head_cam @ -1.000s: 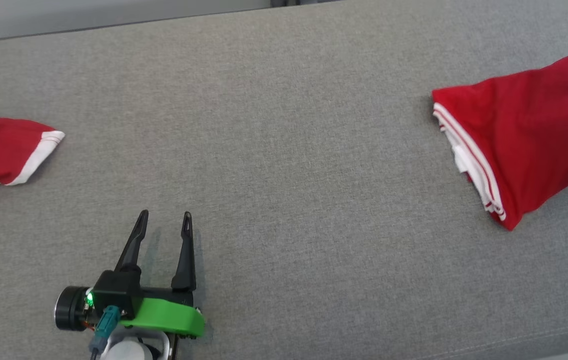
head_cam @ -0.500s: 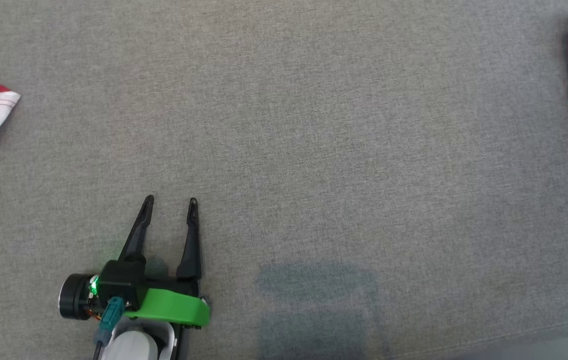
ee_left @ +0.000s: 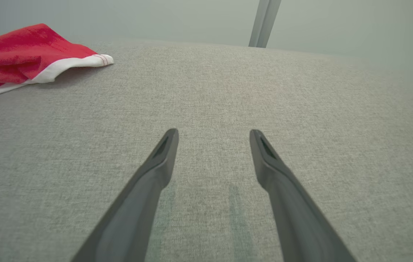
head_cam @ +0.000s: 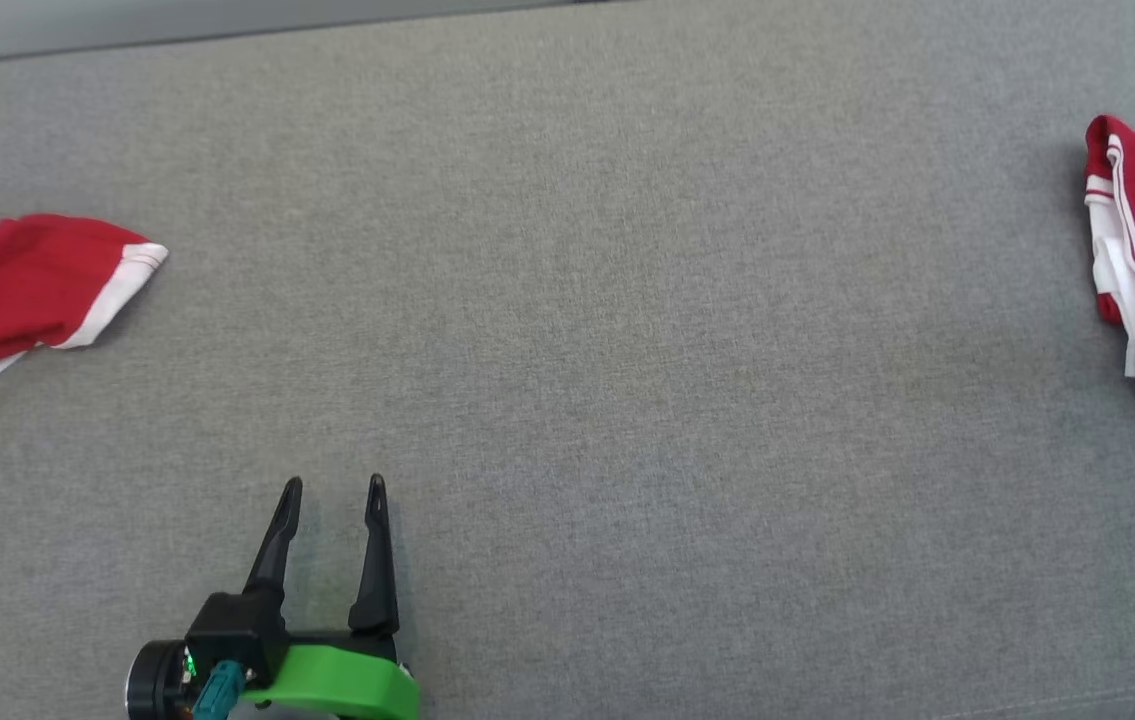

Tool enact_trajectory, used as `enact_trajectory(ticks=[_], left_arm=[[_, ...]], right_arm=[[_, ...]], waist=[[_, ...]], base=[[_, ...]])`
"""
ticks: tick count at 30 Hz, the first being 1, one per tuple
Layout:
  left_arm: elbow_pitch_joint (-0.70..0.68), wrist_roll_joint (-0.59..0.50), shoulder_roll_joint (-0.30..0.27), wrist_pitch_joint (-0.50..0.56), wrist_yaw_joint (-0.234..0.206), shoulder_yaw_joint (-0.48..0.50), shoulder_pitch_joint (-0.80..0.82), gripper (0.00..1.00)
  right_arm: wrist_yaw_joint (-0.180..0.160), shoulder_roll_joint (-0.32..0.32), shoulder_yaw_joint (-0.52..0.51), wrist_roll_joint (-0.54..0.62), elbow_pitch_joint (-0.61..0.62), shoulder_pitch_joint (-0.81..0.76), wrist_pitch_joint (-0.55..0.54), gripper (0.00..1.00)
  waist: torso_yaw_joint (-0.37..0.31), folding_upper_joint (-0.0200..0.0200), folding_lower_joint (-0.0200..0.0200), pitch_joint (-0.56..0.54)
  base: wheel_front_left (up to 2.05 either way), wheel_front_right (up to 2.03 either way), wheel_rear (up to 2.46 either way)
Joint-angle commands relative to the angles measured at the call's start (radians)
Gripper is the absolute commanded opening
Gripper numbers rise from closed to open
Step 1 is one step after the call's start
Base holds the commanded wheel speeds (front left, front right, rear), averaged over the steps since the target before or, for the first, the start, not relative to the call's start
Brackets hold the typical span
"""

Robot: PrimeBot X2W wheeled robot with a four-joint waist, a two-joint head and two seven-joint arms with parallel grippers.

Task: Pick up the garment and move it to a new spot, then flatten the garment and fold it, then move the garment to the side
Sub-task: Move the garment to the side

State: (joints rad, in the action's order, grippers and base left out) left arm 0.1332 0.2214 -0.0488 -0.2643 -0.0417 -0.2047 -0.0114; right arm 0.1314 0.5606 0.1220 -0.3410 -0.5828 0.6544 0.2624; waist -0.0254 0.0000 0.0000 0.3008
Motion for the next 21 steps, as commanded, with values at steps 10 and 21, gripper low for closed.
enact_trajectory(ticks=[10, 21], left_arm=[[0.014, -0.022, -0.004, 0.000, 0.026, 0.099, -0.134, 1.00], [0.047, -0.044, -0.004, 0.000, 0.069, 0.193, -0.145, 1.00]], right_arm=[[-0.001, -0.208, -0.152, 0.091, 0.270, -0.494, 0.003, 1.00], [-0.001, -0.412, -0.184, 0.184, 0.367, -0.732, 0.003, 1.00]], waist=[[0.103, 0.0000, 0.0000, -0.311], [0.077, 0.0000, 0.0000, -0.354]], base=[[0.00, 0.00, 0.00], [0.00, 0.00, 0.00]])
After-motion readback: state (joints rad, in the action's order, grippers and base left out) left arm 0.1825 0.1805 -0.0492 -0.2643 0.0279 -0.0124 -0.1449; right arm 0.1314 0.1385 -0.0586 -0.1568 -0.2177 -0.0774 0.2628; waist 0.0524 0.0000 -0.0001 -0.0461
